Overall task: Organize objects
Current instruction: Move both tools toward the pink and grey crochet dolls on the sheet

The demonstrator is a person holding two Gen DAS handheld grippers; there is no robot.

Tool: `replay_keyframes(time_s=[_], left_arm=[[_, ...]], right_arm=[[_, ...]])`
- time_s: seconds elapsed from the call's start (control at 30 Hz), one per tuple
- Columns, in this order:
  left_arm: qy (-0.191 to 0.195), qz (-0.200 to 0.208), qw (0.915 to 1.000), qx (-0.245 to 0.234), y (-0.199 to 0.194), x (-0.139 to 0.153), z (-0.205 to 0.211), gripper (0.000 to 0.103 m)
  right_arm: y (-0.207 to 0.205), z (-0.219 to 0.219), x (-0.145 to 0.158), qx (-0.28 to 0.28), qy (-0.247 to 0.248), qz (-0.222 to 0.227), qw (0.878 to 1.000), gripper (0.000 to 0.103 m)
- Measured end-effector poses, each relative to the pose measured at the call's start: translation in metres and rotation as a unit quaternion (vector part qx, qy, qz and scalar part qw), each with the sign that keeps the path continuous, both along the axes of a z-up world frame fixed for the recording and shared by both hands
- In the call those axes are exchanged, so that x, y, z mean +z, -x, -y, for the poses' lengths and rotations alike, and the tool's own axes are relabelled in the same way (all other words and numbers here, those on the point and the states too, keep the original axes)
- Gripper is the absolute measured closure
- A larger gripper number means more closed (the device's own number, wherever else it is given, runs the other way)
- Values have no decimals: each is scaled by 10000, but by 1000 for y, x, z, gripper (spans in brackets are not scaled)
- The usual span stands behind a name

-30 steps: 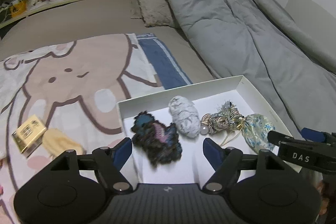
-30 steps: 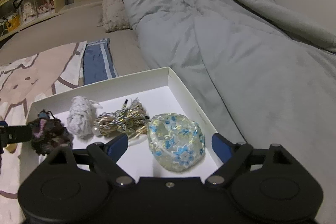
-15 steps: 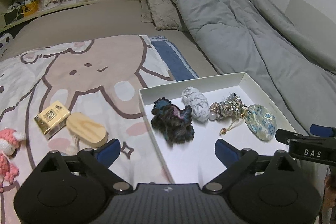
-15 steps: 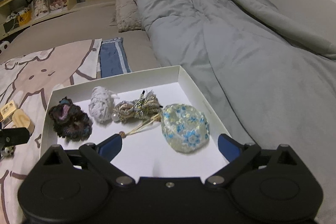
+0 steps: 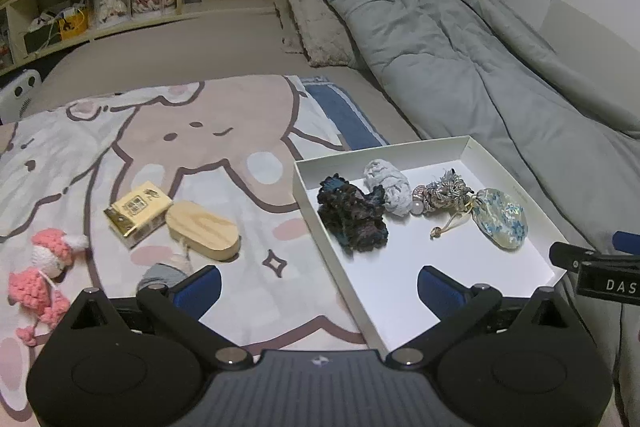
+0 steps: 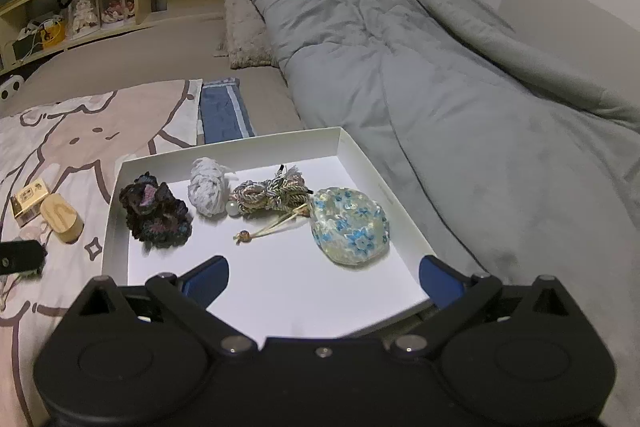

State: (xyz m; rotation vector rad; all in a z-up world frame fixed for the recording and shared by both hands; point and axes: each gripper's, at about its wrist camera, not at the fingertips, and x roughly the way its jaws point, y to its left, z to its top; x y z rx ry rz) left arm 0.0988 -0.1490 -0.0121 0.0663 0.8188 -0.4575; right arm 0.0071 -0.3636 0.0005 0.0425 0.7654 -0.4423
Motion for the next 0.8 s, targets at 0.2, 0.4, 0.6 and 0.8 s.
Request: replay_keyframes(time_s=[0.2, 0.4, 0.6, 0.8], left_arm=[[-3, 104, 9999, 56, 10, 6, -16, 0], [-10, 148, 9998, 96, 18, 9, -25, 0], [-47, 240, 9995, 181, 19, 10, -36, 0], [-45, 250, 9990, 363, 11, 9, -56, 0]], right_arm=[[12, -14, 7, 98, 15, 106, 9999, 0], [17, -21, 11, 122, -52, 165, 9998, 0], [17, -24, 11, 65, -233, 313, 9992, 0], [7, -30, 3, 82, -327, 337, 9989, 0]])
